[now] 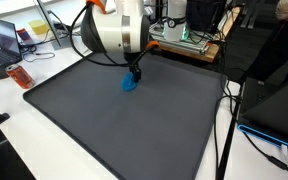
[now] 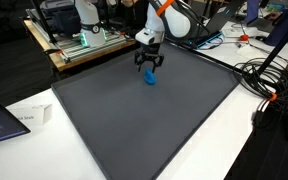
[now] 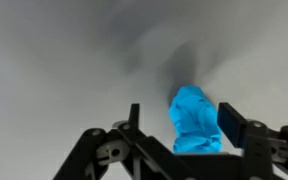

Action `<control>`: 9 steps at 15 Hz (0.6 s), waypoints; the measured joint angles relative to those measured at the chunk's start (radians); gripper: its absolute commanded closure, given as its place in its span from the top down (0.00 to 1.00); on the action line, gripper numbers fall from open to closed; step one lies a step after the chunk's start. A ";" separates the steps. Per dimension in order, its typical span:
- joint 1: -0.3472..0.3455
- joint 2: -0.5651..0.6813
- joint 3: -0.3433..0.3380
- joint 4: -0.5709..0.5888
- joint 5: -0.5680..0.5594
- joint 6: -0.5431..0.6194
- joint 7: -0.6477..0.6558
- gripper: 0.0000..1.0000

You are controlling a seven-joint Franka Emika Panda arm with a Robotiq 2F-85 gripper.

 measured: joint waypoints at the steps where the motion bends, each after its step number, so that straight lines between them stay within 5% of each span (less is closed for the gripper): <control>1: 0.005 -0.005 0.000 0.000 0.001 0.016 -0.003 1.00; 5: 0.041 -0.042 -0.002 0.007 0.010 0.096 -0.003 1.00; 9: 0.130 -0.089 -0.080 -0.022 0.061 0.098 0.033 1.00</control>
